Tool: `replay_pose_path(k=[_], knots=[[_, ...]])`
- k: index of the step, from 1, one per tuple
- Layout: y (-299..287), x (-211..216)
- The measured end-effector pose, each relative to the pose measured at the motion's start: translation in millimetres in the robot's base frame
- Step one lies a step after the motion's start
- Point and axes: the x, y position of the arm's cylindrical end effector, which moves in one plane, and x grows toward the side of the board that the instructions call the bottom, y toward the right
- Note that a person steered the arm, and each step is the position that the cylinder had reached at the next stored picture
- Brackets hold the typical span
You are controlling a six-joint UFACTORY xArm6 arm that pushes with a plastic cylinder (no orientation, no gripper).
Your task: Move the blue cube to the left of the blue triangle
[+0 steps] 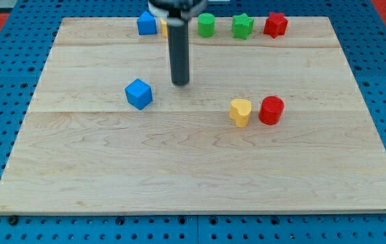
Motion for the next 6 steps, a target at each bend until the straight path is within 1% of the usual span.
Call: replay_pose_path(k=[1, 2, 3, 4, 5, 6], knots=[[-80.3, 8.2], [-163.6, -6.6], [-170.9, -56.2], [-159.3, -126.6], [-152.2, -170.8], [-241.7, -169.9]])
